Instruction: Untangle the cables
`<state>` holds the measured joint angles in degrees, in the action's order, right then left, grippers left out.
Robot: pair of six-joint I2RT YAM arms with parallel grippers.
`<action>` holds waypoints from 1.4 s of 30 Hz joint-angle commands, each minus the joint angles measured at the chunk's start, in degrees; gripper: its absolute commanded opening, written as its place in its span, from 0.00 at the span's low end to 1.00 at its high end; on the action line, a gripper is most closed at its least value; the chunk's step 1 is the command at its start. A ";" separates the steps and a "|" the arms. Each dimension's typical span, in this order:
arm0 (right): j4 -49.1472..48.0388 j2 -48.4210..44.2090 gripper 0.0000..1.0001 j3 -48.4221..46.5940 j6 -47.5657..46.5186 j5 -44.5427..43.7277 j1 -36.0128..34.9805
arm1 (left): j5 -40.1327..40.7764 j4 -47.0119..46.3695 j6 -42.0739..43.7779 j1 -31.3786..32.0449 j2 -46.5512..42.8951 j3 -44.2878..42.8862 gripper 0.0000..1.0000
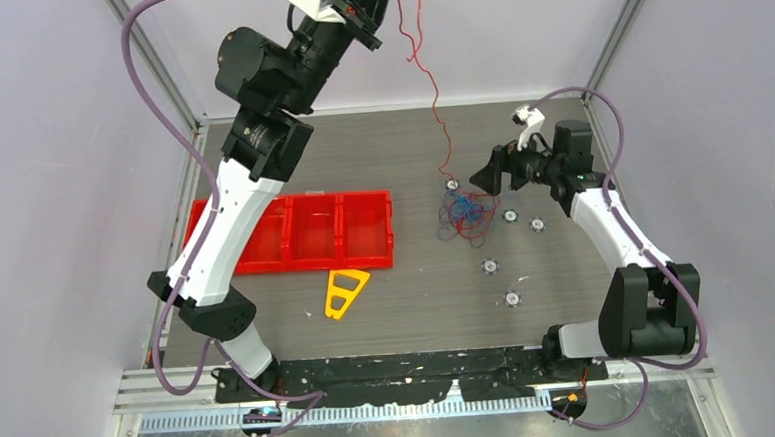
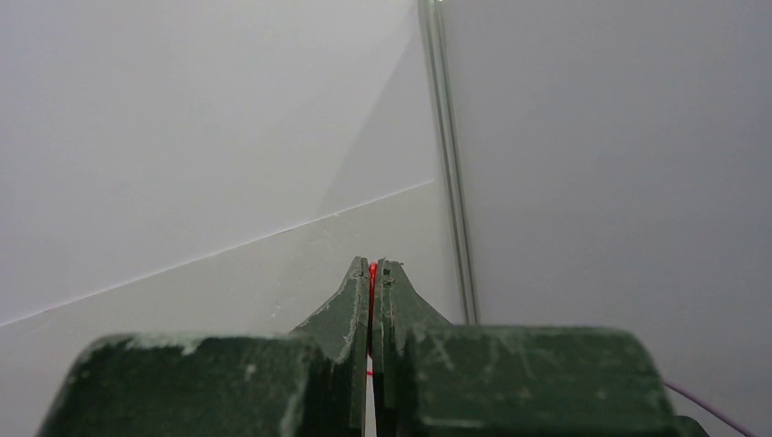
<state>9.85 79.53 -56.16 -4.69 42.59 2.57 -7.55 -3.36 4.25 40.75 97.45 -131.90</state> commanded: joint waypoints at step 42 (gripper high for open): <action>-0.61 5.41 0.05 -35.26 11.07 2.20 -2.88 | -8.28 -0.50 -5.98 -3.15 -11.31 36.30 0.00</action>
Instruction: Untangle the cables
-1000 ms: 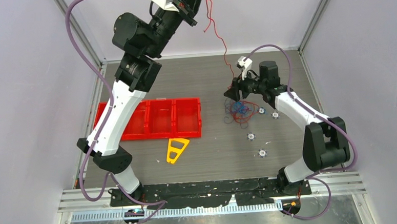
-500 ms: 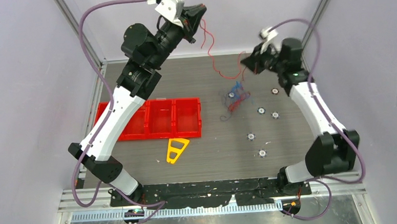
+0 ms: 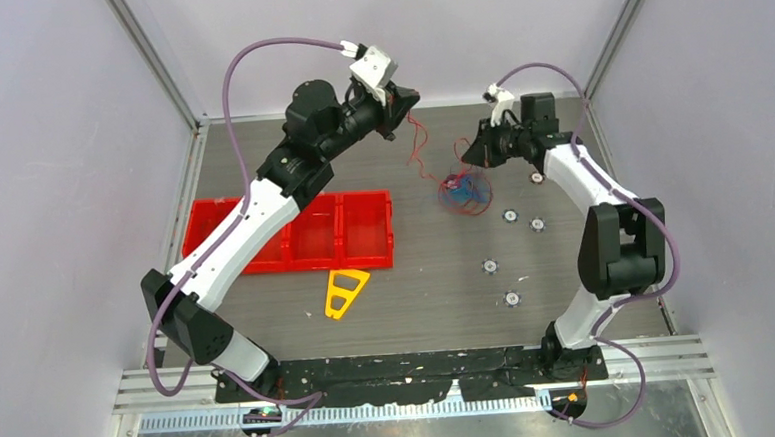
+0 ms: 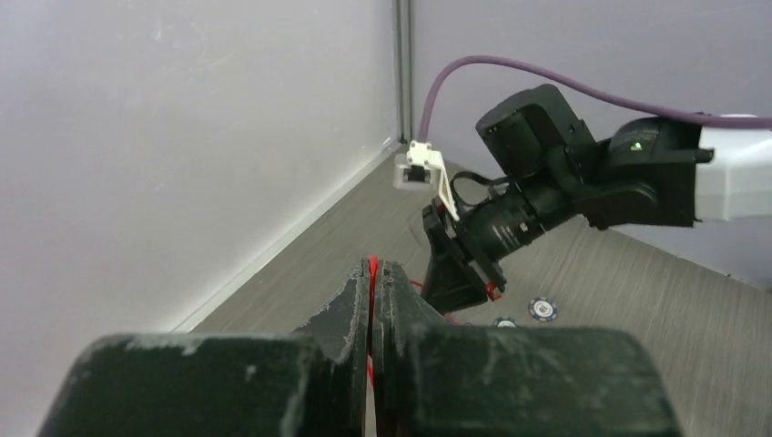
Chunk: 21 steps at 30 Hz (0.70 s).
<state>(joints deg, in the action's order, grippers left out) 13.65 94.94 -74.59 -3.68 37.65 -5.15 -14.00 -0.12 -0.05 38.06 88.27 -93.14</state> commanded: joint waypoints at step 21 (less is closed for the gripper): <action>4.75 -12.51 0.06 -2.55 -1.81 4.05 5.24 | -8.08 -3.37 -0.64 -0.74 0.69 -1.70 0.00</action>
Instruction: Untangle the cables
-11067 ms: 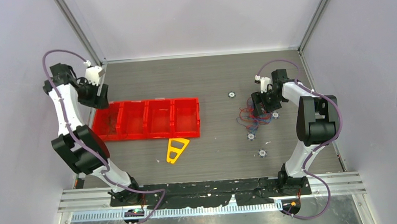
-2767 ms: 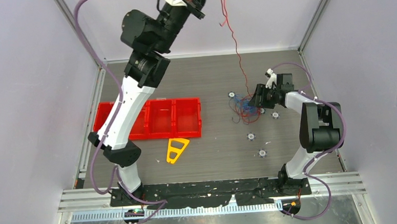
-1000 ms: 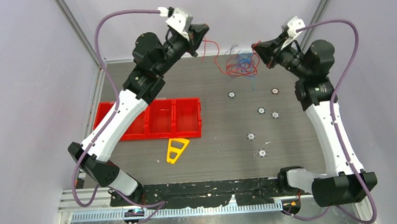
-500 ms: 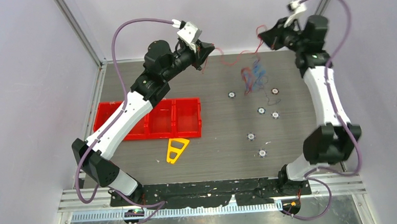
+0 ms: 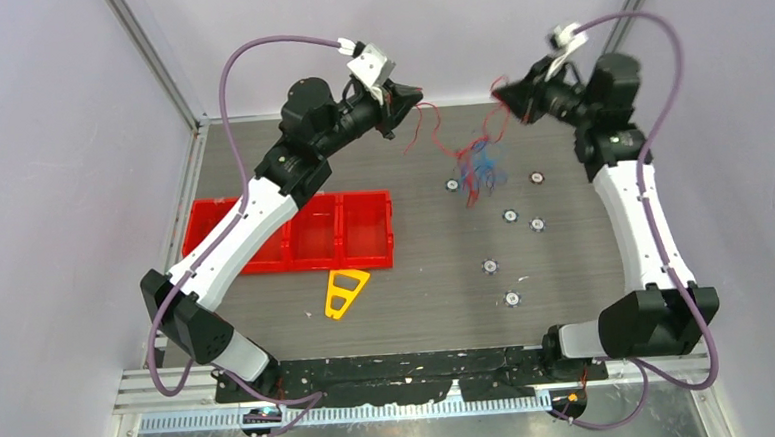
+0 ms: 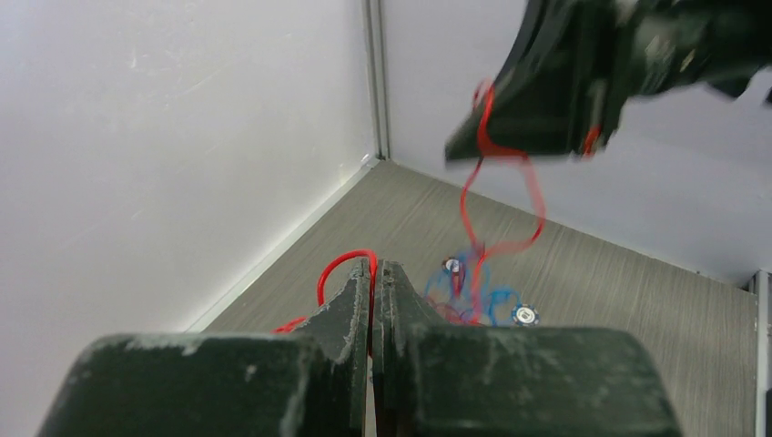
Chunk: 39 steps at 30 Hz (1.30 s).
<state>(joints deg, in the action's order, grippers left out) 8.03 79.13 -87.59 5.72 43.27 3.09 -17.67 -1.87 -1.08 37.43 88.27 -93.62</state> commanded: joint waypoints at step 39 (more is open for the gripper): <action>2.91 -13.24 0.05 22.65 -12.22 0.87 -7.04 | -21.80 13.11 -6.99 5.54 20.82 -19.13 0.28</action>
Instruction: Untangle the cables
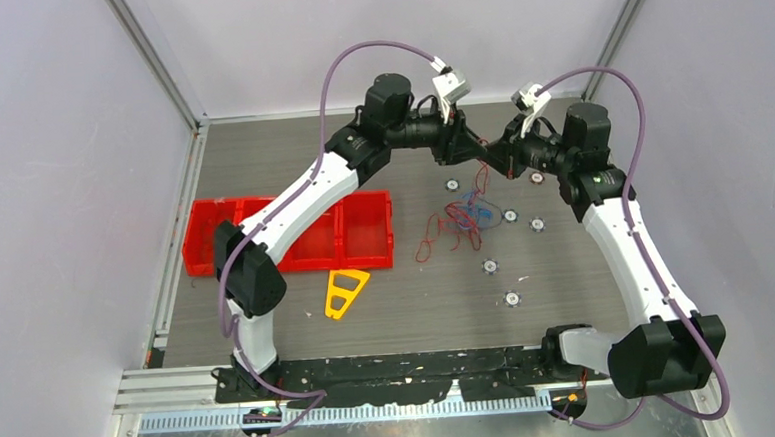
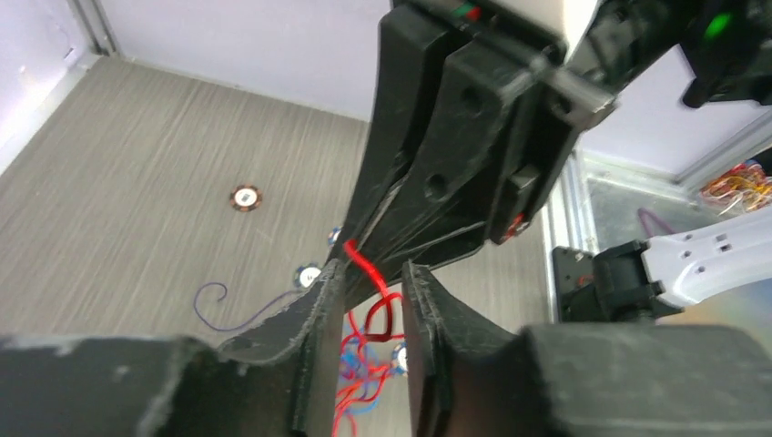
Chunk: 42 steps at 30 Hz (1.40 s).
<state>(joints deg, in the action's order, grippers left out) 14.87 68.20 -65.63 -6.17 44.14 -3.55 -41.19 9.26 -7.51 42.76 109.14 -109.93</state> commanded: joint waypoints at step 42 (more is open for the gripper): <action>-2.36 12.08 0.81 8.26 -2.62 0.87 2.66 | 3.61 -6.13 -6.84 -7.94 -12.46 -21.89 0.00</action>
<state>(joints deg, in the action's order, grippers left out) 10.37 89.03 -53.93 -5.32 37.01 -0.82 -39.57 2.22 -16.80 35.55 97.32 -129.64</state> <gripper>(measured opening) 0.726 0.016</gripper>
